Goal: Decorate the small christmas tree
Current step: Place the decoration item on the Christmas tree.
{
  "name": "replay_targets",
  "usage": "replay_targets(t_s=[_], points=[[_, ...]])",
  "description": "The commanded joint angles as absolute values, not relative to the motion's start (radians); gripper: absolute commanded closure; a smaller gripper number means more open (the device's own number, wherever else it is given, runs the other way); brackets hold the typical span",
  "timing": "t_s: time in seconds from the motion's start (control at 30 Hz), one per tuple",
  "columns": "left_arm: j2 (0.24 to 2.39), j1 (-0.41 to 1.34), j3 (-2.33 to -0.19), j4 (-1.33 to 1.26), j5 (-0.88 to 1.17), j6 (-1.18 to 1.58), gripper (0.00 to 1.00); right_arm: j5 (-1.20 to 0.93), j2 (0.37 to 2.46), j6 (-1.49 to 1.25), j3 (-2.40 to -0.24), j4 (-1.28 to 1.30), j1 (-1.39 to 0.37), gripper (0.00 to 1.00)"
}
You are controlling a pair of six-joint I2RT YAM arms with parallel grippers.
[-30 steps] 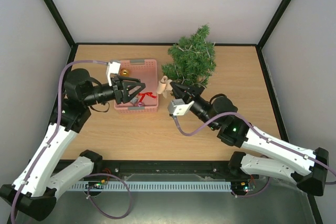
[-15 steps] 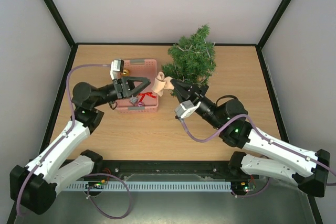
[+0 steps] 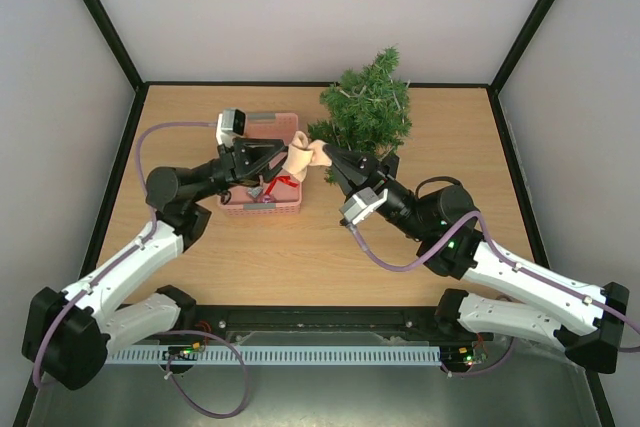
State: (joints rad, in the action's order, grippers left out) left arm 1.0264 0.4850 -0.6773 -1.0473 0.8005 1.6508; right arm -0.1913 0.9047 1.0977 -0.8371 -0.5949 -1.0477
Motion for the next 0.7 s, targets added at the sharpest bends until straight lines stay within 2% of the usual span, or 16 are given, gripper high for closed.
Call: replay_targets(t_s=[0.0, 0.23, 0.4, 0.53, 0.67], points=[[1.05, 0.512, -0.668, -1.198, 0.77, 1.707, 0.45, -0.216, 0.905, 1.073, -0.859, -0.659, -1.052, 0.98], [1.175, 0.582, -0.664, -1.551, 0.729, 1.881, 0.66, -0.224, 0.924, 1.059, -0.867, -0.667, -1.051, 0.98], [1.239, 0.585, -0.651, -1.785, 0.684, 2.001, 0.84, -0.203, 0.91, 1.061, -0.85, -0.647, -1.052, 0.98], [1.238, 0.585, -0.657, -1.807, 0.683, 1.98, 0.97, -0.158, 0.878, 1.078, -0.83, -0.583, -1.053, 0.96], [1.19, 0.583, -0.67, -1.697, 0.719, 1.874, 0.97, -0.085, 0.842, 1.084, -0.803, -0.509, -1.052, 0.85]])
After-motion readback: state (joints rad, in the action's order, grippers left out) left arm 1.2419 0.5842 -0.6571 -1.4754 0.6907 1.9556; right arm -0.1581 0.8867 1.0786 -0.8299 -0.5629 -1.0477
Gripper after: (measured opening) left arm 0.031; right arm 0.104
